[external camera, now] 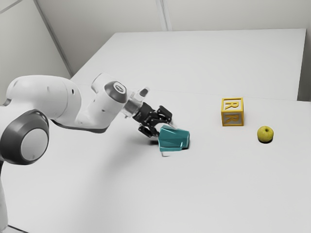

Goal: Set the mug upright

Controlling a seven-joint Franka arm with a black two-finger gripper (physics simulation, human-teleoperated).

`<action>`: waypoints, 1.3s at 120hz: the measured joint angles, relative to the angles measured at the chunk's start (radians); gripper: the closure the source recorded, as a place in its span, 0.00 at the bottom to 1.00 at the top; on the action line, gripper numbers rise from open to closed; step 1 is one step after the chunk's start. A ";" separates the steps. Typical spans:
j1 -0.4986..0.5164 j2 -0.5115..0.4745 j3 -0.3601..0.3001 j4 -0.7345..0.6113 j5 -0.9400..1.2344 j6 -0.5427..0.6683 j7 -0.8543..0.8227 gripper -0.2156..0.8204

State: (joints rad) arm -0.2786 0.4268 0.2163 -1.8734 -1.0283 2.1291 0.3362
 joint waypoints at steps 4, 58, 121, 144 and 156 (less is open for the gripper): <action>0.000 -0.003 -0.003 -0.001 0.000 -0.001 0.002 0.40; -0.006 -0.033 -0.028 -0.003 0.007 -0.006 0.005 0.81; -0.013 -0.031 -0.048 0.032 0.026 0.007 -0.027 0.94; -0.019 -0.117 -0.048 0.024 0.184 0.043 -0.040 0.95; -0.019 -0.173 -0.047 -0.018 0.326 0.063 -0.047 0.95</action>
State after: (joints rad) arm -0.2977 0.2533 0.1696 -1.8912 -0.7020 2.1923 0.2897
